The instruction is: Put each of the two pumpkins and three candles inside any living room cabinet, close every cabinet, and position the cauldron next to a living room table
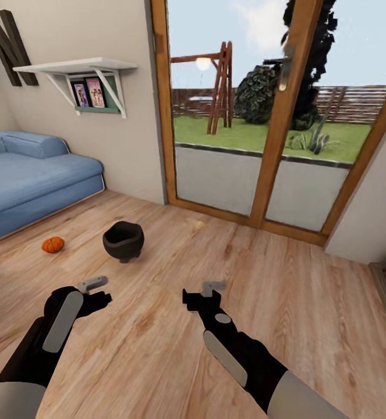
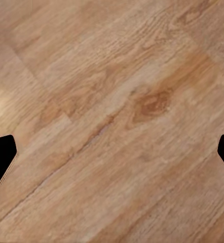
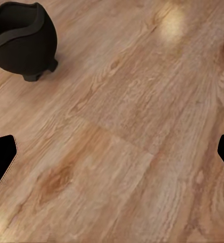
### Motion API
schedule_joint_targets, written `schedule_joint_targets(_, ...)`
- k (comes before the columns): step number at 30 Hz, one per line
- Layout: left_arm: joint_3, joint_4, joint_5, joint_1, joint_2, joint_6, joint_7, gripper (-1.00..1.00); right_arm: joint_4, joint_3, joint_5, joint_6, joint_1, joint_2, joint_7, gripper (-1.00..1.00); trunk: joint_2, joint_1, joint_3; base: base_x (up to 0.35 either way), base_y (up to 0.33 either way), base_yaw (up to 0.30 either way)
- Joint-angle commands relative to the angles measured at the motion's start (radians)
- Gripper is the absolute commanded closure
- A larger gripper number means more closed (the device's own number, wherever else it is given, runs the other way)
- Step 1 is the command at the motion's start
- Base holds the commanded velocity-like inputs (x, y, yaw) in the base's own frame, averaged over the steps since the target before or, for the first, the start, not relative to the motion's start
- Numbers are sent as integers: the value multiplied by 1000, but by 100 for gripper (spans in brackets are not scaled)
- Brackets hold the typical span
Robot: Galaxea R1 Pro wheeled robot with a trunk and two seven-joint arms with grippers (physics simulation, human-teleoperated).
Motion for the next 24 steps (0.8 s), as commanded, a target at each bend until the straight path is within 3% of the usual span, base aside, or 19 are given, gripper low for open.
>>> schedule_joint_targets(1, 0, -1, 10, -1, 0, 2, 10, -100, -1, 2, -4, 5, -1, 0, -7, -100, 0, 0, -2, 341, 0, 266)
schedule_joint_targets(24, 2, -2, 9, -1, -1, 3, 10, -100, -2, 3, -3, 4, -1, 0, -7, -100, 0, 0, -19, 306, 0, 248)
